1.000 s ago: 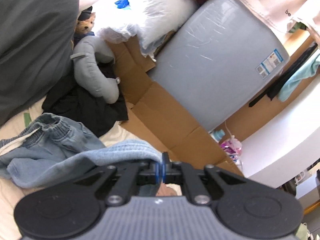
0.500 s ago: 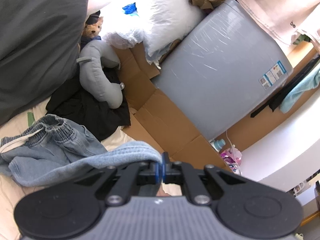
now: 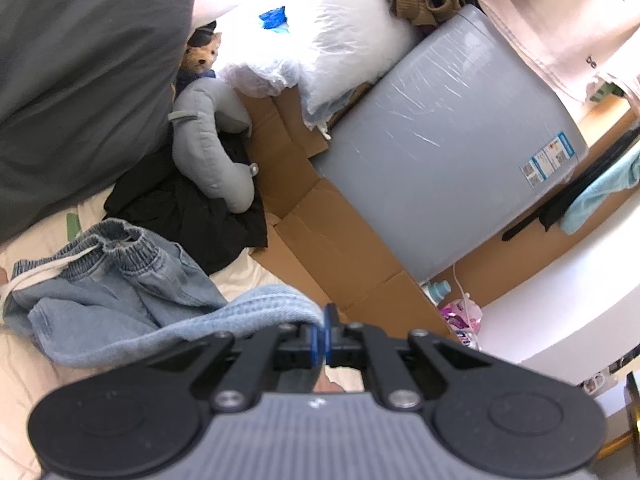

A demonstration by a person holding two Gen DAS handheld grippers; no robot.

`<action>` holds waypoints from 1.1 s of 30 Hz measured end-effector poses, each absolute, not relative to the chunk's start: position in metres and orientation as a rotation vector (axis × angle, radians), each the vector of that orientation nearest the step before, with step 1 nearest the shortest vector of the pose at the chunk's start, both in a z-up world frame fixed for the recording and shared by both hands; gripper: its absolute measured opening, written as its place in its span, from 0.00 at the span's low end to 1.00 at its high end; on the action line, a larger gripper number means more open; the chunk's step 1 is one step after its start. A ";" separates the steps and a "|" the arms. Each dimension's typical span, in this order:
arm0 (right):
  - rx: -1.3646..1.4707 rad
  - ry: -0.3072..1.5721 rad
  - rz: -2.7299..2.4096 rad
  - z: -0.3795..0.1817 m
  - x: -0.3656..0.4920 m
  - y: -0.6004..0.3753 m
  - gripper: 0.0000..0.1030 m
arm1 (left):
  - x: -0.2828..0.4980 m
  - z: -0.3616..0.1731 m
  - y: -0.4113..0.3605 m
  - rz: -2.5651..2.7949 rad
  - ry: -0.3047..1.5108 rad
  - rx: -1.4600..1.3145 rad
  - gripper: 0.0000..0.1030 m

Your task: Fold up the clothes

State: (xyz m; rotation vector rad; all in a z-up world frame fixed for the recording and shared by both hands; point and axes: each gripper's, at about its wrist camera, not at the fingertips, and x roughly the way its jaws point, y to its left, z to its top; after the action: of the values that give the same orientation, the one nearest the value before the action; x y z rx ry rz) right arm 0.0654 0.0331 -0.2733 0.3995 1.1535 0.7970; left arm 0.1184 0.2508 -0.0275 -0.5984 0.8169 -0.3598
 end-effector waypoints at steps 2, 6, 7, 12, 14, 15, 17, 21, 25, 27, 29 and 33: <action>0.403 1.165 0.760 -0.267 0.066 0.018 0.02 | 0.118 -0.029 0.254 -0.354 0.828 -0.613 0.03; 0.412 1.177 0.681 -0.255 0.065 -0.007 0.01 | 0.113 -0.030 0.253 -0.360 0.836 -0.609 0.03; 0.413 1.179 0.662 -0.251 0.065 -0.013 0.01 | 0.111 -0.030 0.252 -0.364 0.838 -0.606 0.03; 0.420 1.175 0.566 -0.227 0.061 -0.040 0.01 | 0.103 -0.027 0.248 -0.372 0.850 -0.592 0.03; 0.406 1.168 0.527 -0.213 0.060 -0.050 0.01 | 0.102 -0.026 0.248 -0.370 0.862 -0.587 0.03; 0.405 1.164 0.505 -0.207 0.060 -0.056 0.01 | 0.100 -0.025 0.248 -0.369 0.863 -0.579 0.03; 0.439 1.155 0.445 -0.193 0.060 -0.074 0.01 | 0.097 -0.023 0.246 -0.373 0.870 -0.572 0.03; 0.462 1.114 0.340 -0.159 0.057 -0.108 0.01 | 0.088 -0.023 0.239 -0.387 0.887 -0.569 0.03; 0.454 1.058 0.264 -0.124 0.049 -0.139 0.01 | 0.077 -0.028 0.231 -0.413 0.910 -0.541 0.03; 0.441 1.040 0.232 -0.111 0.045 -0.153 0.01 | 0.071 -0.032 0.226 -0.431 0.926 -0.532 0.03; 0.432 1.025 0.201 -0.098 0.041 -0.167 0.01 | 0.065 -0.034 0.219 -0.453 0.935 -0.521 0.03; 0.411 1.003 0.147 -0.079 0.033 -0.189 0.01 | 0.055 -0.041 0.207 -0.503 0.957 -0.513 0.03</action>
State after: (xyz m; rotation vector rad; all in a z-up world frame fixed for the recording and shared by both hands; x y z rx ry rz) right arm 0.0325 -0.1887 -0.0791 0.4113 1.0028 0.1467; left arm 0.0555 0.2066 -0.0413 -0.5128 0.9571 -0.5033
